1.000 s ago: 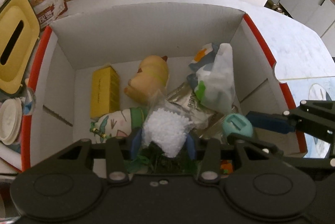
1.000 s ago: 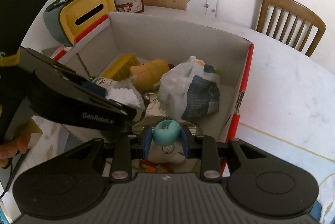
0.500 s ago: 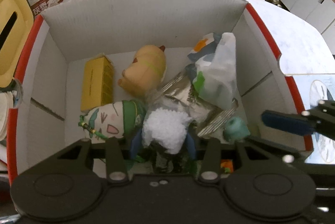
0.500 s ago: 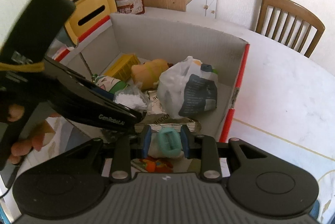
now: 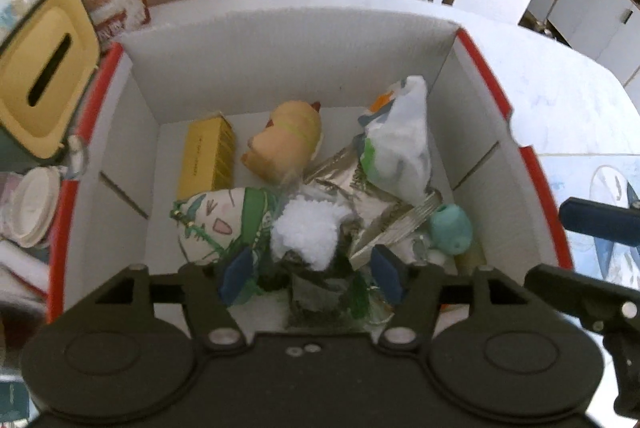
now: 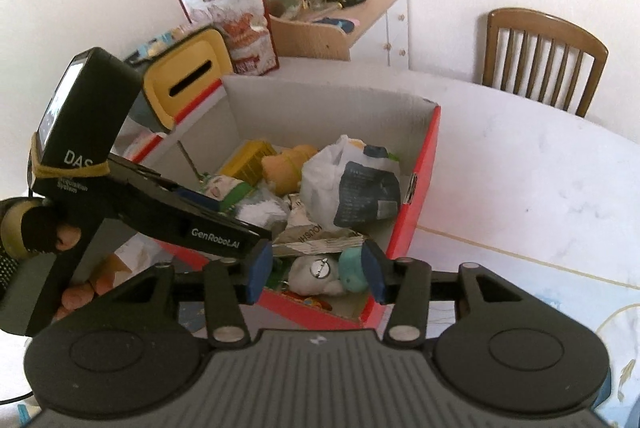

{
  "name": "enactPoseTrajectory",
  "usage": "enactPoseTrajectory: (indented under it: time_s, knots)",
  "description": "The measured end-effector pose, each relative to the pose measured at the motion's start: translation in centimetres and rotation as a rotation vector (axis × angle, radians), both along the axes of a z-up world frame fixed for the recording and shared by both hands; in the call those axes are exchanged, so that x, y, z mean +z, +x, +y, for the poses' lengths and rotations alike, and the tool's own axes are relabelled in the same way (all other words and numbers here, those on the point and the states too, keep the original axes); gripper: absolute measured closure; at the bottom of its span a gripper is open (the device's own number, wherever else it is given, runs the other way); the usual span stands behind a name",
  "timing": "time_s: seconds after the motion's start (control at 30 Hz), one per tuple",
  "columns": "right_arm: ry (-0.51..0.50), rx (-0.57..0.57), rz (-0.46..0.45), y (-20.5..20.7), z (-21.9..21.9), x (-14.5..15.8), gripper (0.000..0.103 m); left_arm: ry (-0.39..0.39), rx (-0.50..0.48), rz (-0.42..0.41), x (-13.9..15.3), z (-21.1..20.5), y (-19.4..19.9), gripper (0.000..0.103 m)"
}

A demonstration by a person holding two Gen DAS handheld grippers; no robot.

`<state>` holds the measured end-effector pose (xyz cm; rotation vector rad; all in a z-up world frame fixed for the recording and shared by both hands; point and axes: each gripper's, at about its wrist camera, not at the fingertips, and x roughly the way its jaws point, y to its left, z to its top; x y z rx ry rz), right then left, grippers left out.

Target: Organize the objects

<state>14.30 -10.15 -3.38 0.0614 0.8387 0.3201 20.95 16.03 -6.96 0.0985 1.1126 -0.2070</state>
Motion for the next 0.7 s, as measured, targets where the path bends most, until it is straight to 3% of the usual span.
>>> enactPoseTrajectory:
  time_s: [0.3, 0.7]
  knots:
    - [0.049, 0.043, -0.047, -2.7, -1.5, 1.4, 0.044, 0.021, 0.068, -0.138, 3.4, -1.3, -5.0, 0.018]
    - [0.106, 0.057, -0.123, -6.2, -4.6, 2.9, 0.029, 0.039, 0.119, -0.249, 6.1, -3.4, -9.9, 0.008]
